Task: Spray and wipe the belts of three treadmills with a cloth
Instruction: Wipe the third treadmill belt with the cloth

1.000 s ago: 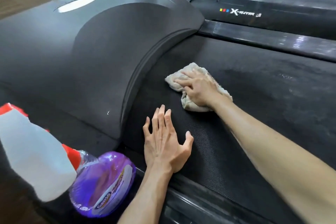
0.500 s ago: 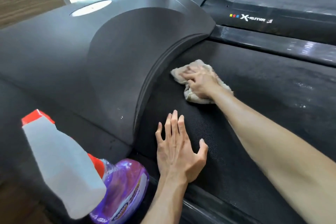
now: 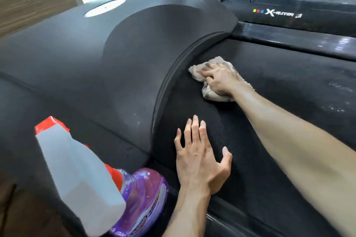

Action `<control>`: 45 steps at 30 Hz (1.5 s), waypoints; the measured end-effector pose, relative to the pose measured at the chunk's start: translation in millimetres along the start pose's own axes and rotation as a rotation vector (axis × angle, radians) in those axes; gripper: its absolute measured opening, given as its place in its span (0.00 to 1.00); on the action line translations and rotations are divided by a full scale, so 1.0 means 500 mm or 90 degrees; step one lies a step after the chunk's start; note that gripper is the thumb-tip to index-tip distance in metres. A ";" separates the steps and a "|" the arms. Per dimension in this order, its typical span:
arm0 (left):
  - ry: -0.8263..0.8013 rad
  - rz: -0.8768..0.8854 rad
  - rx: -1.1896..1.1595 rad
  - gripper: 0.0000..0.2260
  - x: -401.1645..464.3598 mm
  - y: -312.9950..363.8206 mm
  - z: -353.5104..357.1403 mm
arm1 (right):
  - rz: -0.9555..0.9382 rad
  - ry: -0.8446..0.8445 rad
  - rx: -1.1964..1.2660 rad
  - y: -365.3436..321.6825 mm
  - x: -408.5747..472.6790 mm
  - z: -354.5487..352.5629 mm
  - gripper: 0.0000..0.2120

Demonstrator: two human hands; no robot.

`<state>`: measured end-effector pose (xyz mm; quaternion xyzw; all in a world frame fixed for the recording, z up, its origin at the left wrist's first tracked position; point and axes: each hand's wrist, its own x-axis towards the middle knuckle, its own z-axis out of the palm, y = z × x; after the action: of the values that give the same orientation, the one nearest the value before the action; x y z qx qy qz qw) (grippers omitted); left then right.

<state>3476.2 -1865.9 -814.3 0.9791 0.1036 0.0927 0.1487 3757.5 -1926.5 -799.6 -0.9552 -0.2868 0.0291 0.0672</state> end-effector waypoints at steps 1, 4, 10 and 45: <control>-0.001 0.000 0.006 0.37 0.001 -0.001 0.003 | -0.037 0.009 -0.016 -0.032 0.006 0.002 0.26; 0.001 0.000 0.019 0.37 0.001 -0.004 0.009 | -0.154 -0.008 -0.018 -0.106 -0.029 0.008 0.26; 0.003 -0.005 0.037 0.37 -0.001 -0.004 0.012 | -0.346 -0.089 0.012 -0.106 -0.104 0.000 0.27; -0.008 0.009 0.076 0.38 0.002 -0.007 0.013 | 0.361 0.073 0.146 0.255 -0.462 -0.031 0.22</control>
<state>3477.9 -1864.3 -821.4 0.9875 0.1014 0.0813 0.0898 3635.8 -2160.9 -799.0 -0.9833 0.0004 0.0250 0.1800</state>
